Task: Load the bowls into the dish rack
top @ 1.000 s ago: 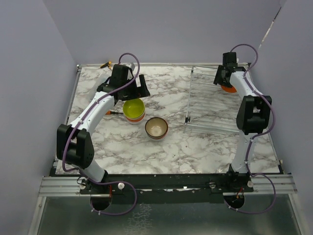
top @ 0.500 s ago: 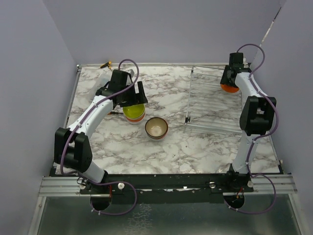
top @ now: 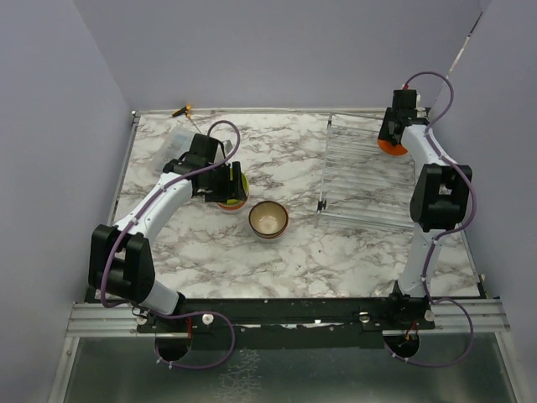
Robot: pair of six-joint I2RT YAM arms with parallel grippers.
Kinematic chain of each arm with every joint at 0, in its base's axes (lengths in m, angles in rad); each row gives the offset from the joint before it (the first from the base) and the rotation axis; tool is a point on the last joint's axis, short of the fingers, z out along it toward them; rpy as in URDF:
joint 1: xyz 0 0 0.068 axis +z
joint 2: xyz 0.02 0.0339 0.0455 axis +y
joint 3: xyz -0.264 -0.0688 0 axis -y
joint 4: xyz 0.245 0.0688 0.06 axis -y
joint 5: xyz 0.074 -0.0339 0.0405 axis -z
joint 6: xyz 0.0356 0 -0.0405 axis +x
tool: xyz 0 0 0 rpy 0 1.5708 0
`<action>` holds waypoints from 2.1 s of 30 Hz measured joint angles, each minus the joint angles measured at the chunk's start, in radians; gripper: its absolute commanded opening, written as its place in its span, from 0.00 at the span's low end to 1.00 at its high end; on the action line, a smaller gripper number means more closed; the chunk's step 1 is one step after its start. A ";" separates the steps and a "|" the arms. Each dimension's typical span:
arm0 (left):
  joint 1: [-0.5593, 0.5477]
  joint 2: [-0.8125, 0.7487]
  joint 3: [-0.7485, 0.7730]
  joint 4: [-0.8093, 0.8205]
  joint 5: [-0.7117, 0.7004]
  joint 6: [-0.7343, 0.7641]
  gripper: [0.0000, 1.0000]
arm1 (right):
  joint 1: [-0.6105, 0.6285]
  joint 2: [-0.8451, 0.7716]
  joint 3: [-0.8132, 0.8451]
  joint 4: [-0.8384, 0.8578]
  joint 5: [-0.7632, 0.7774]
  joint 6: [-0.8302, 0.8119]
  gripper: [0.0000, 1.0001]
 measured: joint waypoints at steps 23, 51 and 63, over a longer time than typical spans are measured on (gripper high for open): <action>-0.081 -0.100 -0.111 0.017 -0.086 -0.068 0.72 | 0.001 -0.547 -0.464 -0.035 -0.395 0.161 0.64; -0.072 0.128 0.080 0.088 -0.298 -0.076 0.66 | 0.001 -0.575 -0.475 -0.053 -0.458 0.206 0.64; -0.053 0.189 0.140 0.091 -0.272 -0.056 0.74 | 0.001 -0.588 -0.480 -0.055 -0.467 0.216 0.65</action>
